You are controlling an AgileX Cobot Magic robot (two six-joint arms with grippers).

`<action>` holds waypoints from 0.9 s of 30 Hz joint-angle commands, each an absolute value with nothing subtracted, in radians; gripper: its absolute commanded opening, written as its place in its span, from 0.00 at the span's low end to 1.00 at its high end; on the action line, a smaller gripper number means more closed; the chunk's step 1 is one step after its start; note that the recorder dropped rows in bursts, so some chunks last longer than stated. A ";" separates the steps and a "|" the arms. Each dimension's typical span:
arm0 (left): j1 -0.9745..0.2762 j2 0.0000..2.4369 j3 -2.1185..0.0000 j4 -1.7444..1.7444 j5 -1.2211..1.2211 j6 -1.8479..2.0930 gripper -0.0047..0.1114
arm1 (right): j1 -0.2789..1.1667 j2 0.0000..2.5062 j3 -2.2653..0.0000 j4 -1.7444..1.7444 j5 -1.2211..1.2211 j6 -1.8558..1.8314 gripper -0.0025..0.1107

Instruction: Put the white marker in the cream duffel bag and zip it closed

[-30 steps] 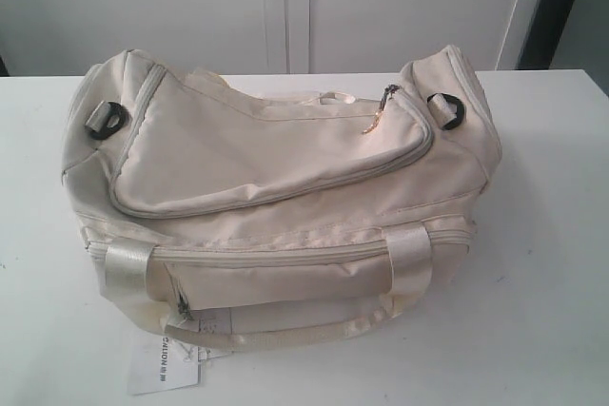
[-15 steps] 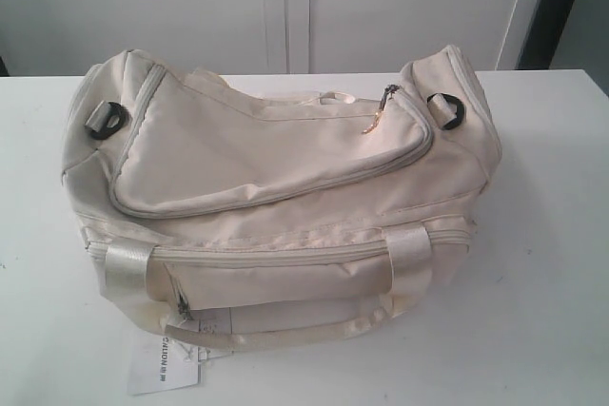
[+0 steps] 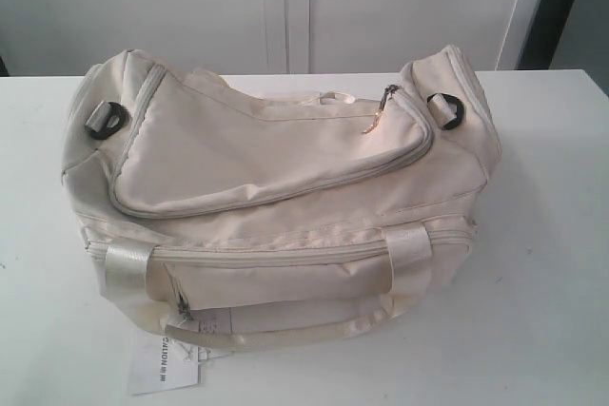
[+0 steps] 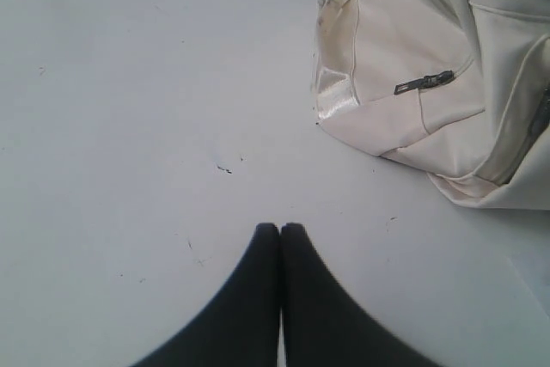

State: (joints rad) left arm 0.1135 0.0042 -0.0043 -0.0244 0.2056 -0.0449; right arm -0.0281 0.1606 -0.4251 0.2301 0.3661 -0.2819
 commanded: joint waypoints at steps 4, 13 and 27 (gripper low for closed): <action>0.116 0.000 0.000 -0.032 0.209 -0.045 0.04 | -0.031 0.124 -0.417 0.213 0.406 -0.137 0.02; 0.116 0.000 0.000 -0.032 0.209 -0.045 0.04 | -0.031 0.034 -0.368 0.075 0.450 0.000 0.02; 0.116 0.000 0.000 -0.032 0.209 -0.045 0.04 | -0.031 0.000 -0.141 0.000 0.406 0.000 0.02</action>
